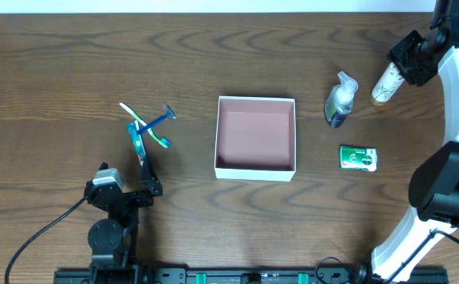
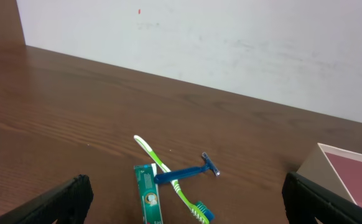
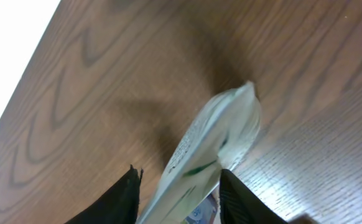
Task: Pack container
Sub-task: 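Lower the right gripper onto the Pantene tube and grasp it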
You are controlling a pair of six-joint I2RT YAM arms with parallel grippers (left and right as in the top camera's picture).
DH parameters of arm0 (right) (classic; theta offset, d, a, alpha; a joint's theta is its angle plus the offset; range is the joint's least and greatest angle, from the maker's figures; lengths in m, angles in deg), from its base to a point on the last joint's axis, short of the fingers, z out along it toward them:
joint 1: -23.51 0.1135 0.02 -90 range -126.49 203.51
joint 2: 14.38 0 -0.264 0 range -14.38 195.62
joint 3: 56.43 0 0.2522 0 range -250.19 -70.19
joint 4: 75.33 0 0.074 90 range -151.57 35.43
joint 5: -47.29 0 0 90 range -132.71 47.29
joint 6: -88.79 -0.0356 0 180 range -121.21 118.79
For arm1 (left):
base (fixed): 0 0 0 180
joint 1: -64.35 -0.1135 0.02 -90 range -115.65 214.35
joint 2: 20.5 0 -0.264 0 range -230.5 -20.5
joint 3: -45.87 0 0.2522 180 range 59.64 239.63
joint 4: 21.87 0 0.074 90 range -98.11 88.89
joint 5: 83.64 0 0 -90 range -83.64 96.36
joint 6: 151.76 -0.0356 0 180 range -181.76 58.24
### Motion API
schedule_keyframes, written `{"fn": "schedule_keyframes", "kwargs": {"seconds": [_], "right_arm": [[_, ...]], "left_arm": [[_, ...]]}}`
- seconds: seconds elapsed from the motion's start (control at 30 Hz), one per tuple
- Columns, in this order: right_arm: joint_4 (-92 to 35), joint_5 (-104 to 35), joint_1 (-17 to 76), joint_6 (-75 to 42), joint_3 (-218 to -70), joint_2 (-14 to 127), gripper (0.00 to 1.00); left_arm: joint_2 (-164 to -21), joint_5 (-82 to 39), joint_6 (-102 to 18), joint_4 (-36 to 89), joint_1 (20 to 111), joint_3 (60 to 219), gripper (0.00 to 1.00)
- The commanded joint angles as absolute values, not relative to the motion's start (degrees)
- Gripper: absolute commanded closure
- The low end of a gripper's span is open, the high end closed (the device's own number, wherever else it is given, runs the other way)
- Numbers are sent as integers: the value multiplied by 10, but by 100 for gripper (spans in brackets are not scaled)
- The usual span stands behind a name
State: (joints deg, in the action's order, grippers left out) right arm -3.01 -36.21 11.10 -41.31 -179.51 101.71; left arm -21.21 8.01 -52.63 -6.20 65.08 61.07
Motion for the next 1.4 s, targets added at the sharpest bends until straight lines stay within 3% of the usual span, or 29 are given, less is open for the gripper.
{"fn": "schedule_keyframes", "kwargs": {"seconds": [0.0, 0.3, 0.43, 0.57, 1.03, 1.27, 1.37], "right_arm": [[-25, -370, 116, -407, -1802, 1021, 62], [-13, -377, 102, -404, -1802, 1021, 51], [-11, -362, 91, -404, -1802, 1021, 54], [-14, -344, 81, -404, -1802, 1021, 67], [-22, -317, 68, -397, -1804, 1021, 67], [-22, -318, 68, -375, -1804, 1021, 84], [-19, -321, 68, -358, -1804, 1021, 98]], "left_arm": [[-212, 84, -532, -41, 647, 599, 2], [-212, 84, -532, -41, 647, 599, 2], [-212, 84, -532, -41, 647, 599, 2], [-212, 84, -532, -41, 647, 599, 2], [-212, 84, -532, -41, 647, 599, 2], [-212, 84, -532, -41, 647, 599, 2], [-212, 84, -532, -41, 647, 599, 2]]}}
